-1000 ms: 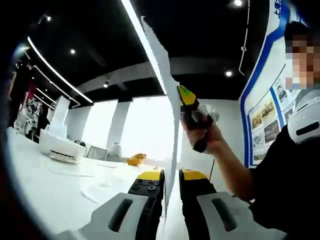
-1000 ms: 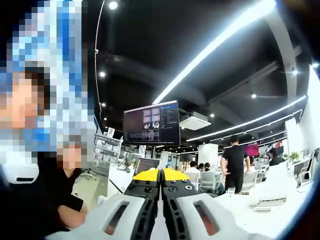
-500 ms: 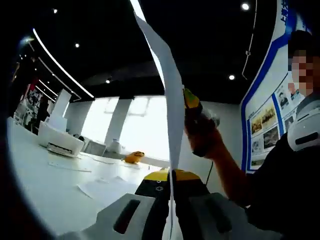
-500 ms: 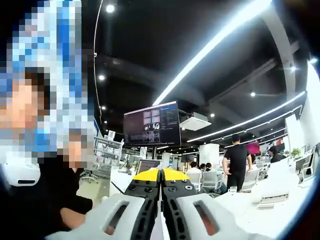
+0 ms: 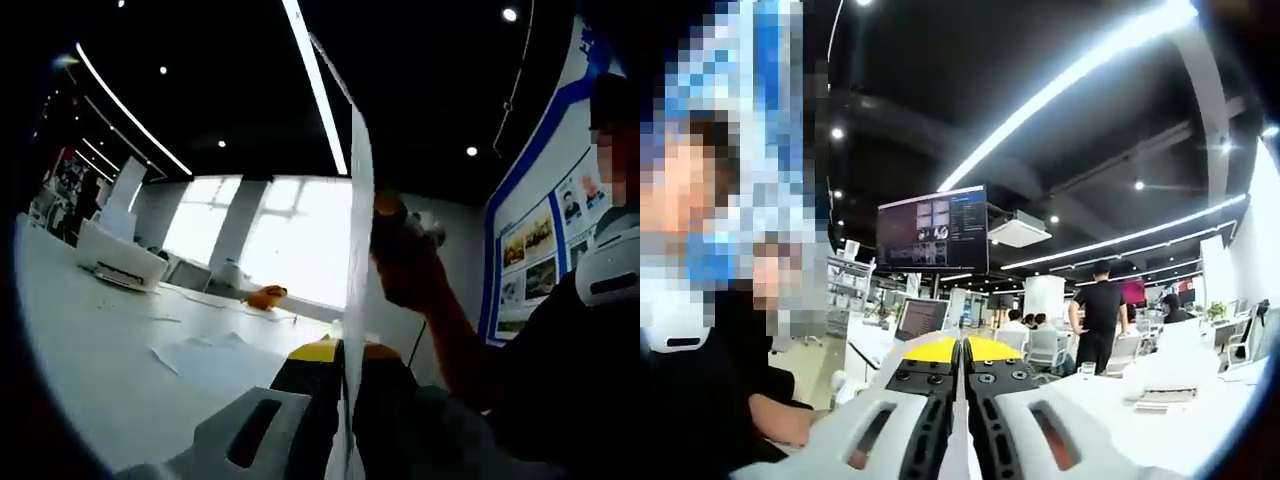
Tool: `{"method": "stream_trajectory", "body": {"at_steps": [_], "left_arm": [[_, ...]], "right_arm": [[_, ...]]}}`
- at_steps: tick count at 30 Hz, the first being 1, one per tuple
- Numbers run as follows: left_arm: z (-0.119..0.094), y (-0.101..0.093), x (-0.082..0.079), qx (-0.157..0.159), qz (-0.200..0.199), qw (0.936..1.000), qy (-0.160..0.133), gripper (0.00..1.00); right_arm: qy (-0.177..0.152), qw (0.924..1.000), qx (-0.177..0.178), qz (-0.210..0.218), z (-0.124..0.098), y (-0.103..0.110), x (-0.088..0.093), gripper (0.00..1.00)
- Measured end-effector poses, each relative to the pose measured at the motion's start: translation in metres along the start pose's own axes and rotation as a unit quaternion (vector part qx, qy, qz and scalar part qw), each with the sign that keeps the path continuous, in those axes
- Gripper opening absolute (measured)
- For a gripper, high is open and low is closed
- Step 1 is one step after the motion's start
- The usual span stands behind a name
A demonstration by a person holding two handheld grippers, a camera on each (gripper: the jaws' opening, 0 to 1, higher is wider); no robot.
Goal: Organize the stack of printing papers by aligning and flattening the scattered papers on the table
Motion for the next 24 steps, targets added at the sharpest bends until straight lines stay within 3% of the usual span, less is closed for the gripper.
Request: {"method": "stream_trajectory", "body": {"at_steps": [6, 14, 19, 24], "left_arm": [[-0.002, 0.004, 0.000, -0.016, 0.009, 0.9998, 0.000, 0.05], [-0.002, 0.010, 0.006, -0.040, 0.034, 0.9983, 0.023, 0.05], [-0.004, 0.017, 0.008, -0.074, 0.076, 0.9933, 0.045, 0.05], [-0.003, 0.017, 0.009, -0.101, 0.129, 0.9843, 0.065, 0.05]], "right_arm": [[0.005, 0.9999, 0.014, 0.001, -0.008, -0.004, 0.004, 0.00], [0.014, 0.9995, 0.025, 0.011, -0.018, -0.006, 0.012, 0.00], [0.021, 0.9993, 0.030, 0.012, -0.024, -0.006, 0.016, 0.00], [0.021, 0.9991, 0.034, 0.013, -0.029, -0.005, 0.016, 0.00]]}}
Point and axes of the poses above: the point that each gripper's makers call its tool centre point, and the gripper's own axes: z roughly forward along the fingers, y roughly to its left, x roughly out of its underside, the point moved 7 cm from there along -z, roughly backward along the fingers, and after that the axes turned 13 degrees about -z, right-handed, at the moved point
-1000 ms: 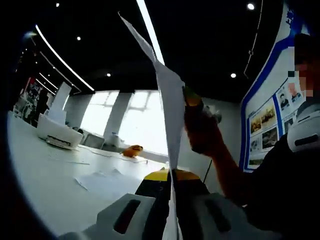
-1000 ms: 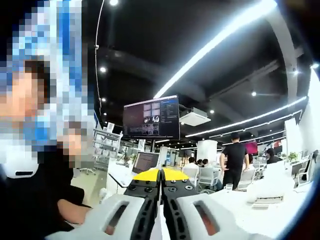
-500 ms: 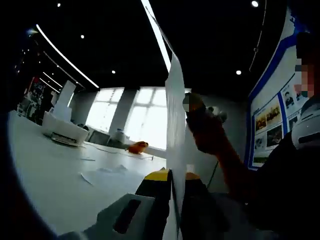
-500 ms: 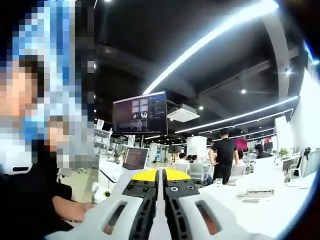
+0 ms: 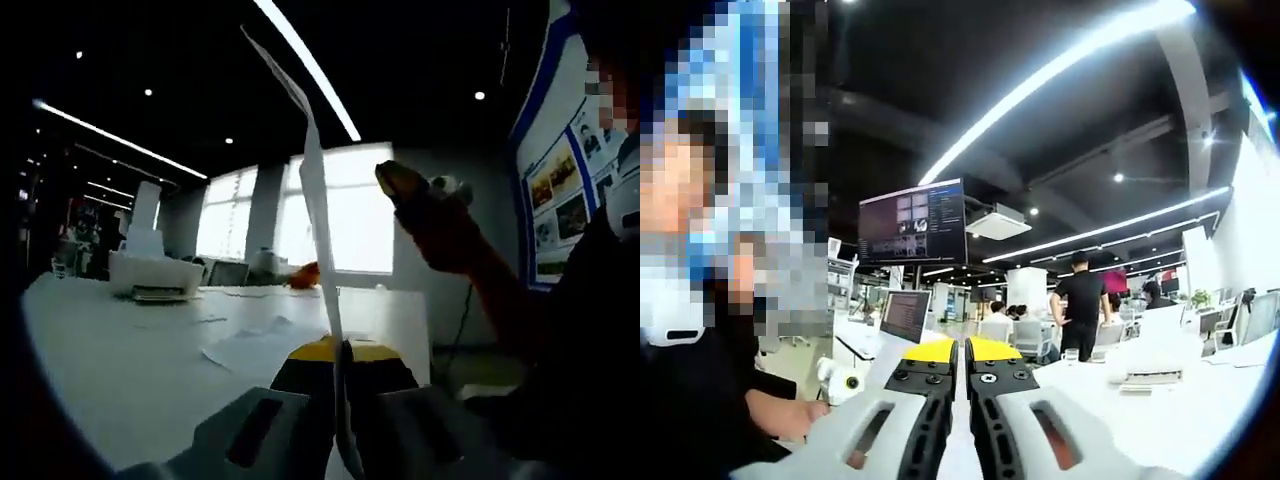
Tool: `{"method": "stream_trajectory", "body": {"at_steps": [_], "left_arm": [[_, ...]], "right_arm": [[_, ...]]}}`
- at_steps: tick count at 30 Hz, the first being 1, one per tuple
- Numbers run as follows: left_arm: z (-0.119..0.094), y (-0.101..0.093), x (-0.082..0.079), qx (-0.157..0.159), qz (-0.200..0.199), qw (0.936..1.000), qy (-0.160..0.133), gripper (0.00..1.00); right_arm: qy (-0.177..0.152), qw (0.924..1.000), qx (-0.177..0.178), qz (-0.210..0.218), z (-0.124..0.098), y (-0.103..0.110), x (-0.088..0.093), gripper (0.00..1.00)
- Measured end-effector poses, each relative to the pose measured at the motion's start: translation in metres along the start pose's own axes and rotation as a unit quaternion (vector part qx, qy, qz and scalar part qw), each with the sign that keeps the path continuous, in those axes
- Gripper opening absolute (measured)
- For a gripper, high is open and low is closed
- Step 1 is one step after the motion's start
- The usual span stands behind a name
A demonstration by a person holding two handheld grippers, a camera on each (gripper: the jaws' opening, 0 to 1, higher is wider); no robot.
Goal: Organize the stack of printing papers by aligning and flattening the scattered papers on the table
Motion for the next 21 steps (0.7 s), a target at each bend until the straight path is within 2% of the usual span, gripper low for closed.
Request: {"method": "stream_trajectory", "body": {"at_steps": [6, 13, 21], "left_arm": [[0.000, 0.005, 0.000, -0.033, 0.043, 0.9983, 0.019, 0.05], [-0.002, 0.017, 0.003, -0.064, 0.060, 0.9957, 0.031, 0.05], [-0.007, 0.031, 0.006, -0.081, 0.035, 0.9959, 0.023, 0.05]], "right_arm": [[0.002, 1.0000, 0.006, 0.001, -0.007, 0.002, 0.002, 0.00], [0.002, 0.9999, 0.012, -0.006, -0.014, 0.005, -0.001, 0.00], [0.018, 0.9994, 0.022, -0.018, -0.022, 0.006, 0.005, 0.00]]}}
Point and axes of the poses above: the point that each gripper's makers call its tool centre point, and the gripper's own axes: z roughly forward along the fingers, y roughly to its left, x roughly out of its underside, the point moved 7 cm from there along -z, roughly backward along the fingers, and after that the axes turned 13 degrees about -z, right-handed, at the moved point
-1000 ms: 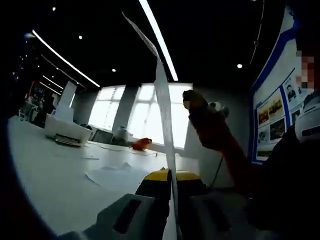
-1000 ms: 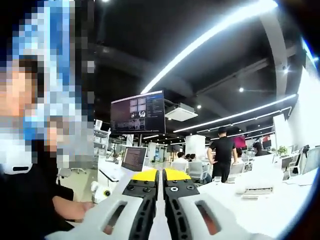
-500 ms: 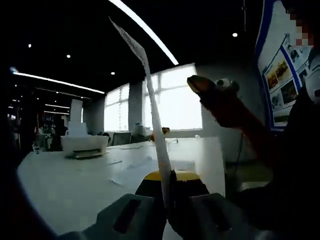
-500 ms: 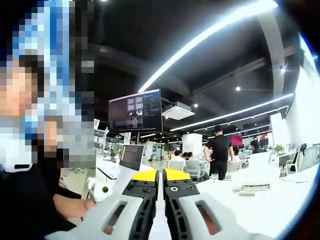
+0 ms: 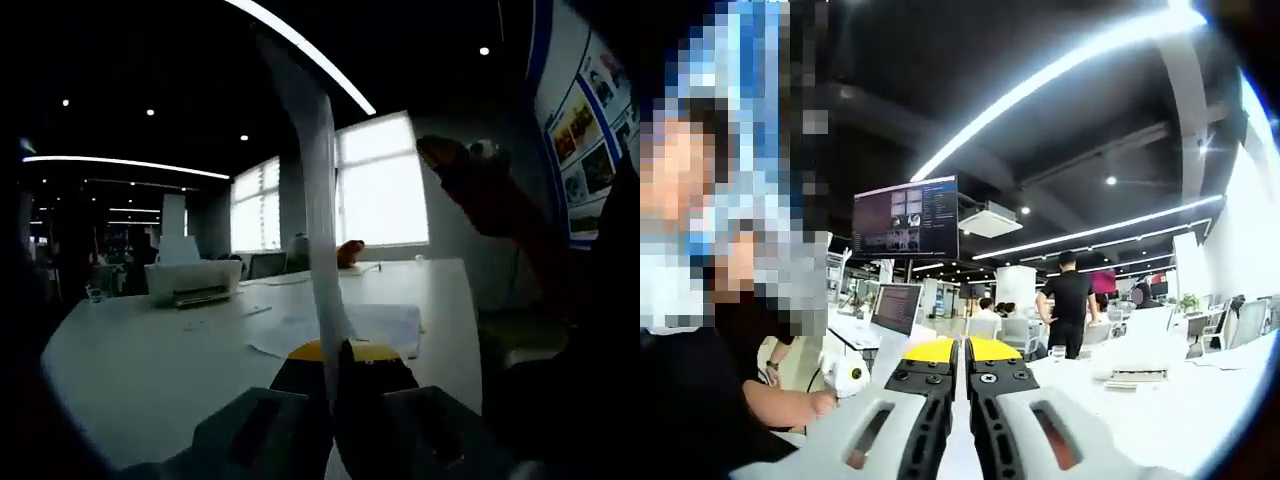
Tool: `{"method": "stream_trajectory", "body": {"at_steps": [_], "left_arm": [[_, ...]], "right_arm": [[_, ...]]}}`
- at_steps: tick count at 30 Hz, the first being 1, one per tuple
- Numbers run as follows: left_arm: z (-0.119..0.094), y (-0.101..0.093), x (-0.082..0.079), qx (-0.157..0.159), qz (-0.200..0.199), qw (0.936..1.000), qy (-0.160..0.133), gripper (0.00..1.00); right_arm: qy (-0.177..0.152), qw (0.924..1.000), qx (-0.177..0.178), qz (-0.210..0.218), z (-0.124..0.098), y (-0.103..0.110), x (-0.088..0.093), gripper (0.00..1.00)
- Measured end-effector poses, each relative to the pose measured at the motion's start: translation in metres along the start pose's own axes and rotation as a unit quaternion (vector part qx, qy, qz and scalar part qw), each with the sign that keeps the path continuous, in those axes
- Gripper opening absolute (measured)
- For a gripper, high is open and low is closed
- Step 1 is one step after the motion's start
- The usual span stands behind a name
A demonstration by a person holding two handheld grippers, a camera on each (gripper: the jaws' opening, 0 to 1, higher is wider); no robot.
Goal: Organize the stack of printing papers by aligning and flattening the scattered papers on the table
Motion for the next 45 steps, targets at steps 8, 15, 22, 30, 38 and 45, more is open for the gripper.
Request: {"method": "stream_trajectory", "body": {"at_steps": [8, 15, 22, 30, 38, 45], "left_arm": [[-0.002, 0.011, 0.002, -0.014, -0.011, 0.9998, -0.004, 0.05], [0.000, 0.022, 0.005, -0.022, -0.014, 0.9997, -0.003, 0.05], [0.000, 0.035, 0.011, -0.024, -0.023, 0.9994, -0.006, 0.05], [-0.002, 0.047, 0.014, -0.035, -0.016, 0.9992, -0.014, 0.05], [0.000, 0.055, 0.022, -0.037, -0.016, 0.9988, -0.026, 0.05], [0.001, 0.060, 0.030, -0.040, -0.023, 0.9985, -0.028, 0.05]], "right_arm": [[0.023, 0.9997, 0.010, -0.006, -0.006, -0.002, 0.010, 0.00], [0.036, 0.9992, 0.014, -0.003, -0.010, -0.001, 0.018, 0.00], [0.043, 0.9989, 0.019, 0.001, -0.017, -0.002, 0.023, 0.00], [0.053, 0.9982, 0.026, 0.009, -0.024, -0.003, 0.031, 0.00], [0.067, 0.9971, 0.033, 0.011, -0.034, -0.005, 0.036, 0.01], [0.081, 0.9956, 0.046, 0.013, -0.046, -0.006, 0.040, 0.02]]}}
Point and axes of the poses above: the point that each gripper's makers call its tool centre point, and the gripper's own axes: z roughly forward along the fingers, y roughly to its left, x roughly out of its underside, the point moved 7 cm from there along -z, roughly backward along the fingers, and after that the axes turned 13 degrees about -z, right-handed, at the moved point
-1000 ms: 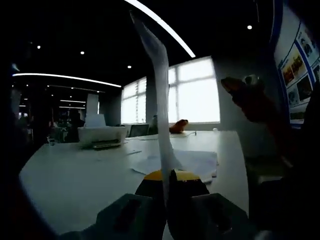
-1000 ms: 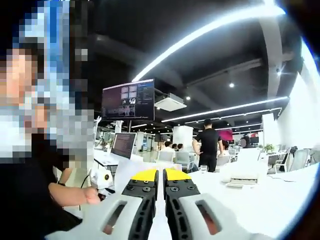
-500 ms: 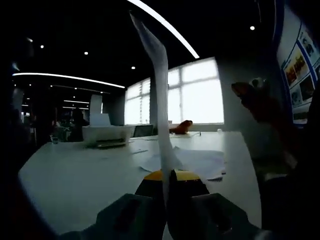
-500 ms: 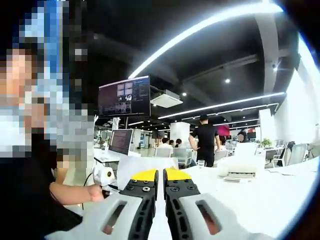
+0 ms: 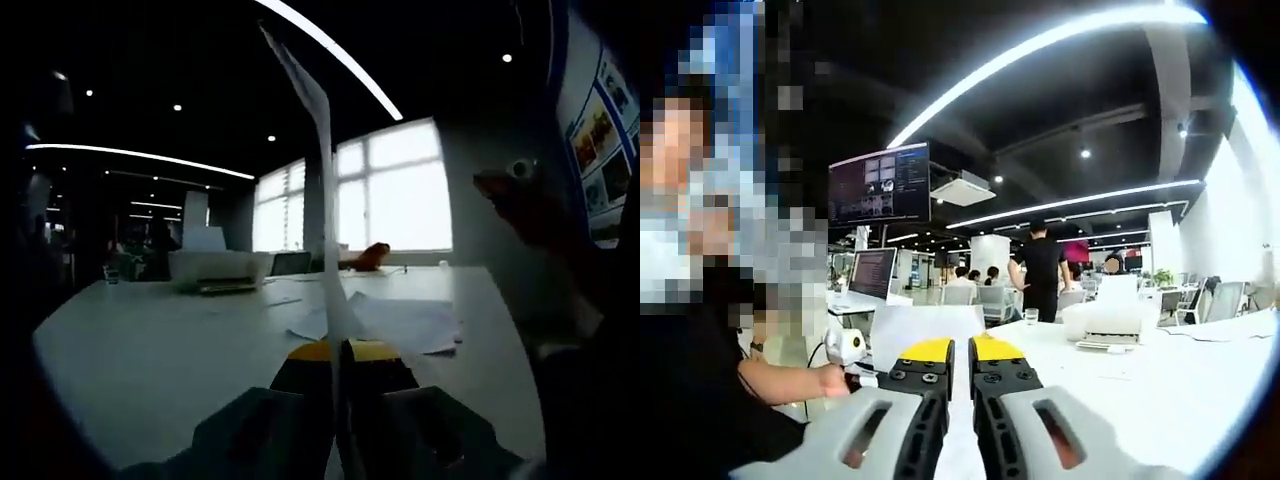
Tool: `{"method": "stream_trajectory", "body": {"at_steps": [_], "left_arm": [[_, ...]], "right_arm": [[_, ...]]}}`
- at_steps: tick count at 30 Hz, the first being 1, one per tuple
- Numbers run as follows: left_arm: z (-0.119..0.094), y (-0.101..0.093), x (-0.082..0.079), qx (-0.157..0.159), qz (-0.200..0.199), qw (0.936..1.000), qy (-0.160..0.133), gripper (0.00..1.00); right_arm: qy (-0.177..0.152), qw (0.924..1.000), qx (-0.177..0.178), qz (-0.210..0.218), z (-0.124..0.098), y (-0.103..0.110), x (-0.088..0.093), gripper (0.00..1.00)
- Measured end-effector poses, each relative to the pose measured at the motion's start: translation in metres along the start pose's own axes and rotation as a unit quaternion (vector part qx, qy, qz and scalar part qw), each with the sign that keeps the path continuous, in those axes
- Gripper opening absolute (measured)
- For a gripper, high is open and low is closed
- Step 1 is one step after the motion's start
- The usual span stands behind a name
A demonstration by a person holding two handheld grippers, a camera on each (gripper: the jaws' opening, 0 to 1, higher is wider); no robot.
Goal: Organize the stack of printing papers by aligning and flattening the scattered papers on the table
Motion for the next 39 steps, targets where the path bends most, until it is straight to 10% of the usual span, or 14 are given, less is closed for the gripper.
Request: {"method": "stream_trajectory", "body": {"at_steps": [39], "left_arm": [[-0.014, 0.015, 0.007, -0.047, -0.038, 0.9982, -0.009, 0.06]], "right_arm": [[0.124, 0.9916, 0.023, -0.028, -0.030, 0.011, 0.043, 0.24]]}}
Point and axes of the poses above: the point that each gripper's makers call its tool centre point, and the gripper's own axes: z roughly forward along the fingers, y roughly to its left, x roughly out of its underside, the point moved 7 cm from there along -z, roughly backward along the fingers, and after that the axes turned 13 degrees about -z, right-handed, at the moved point
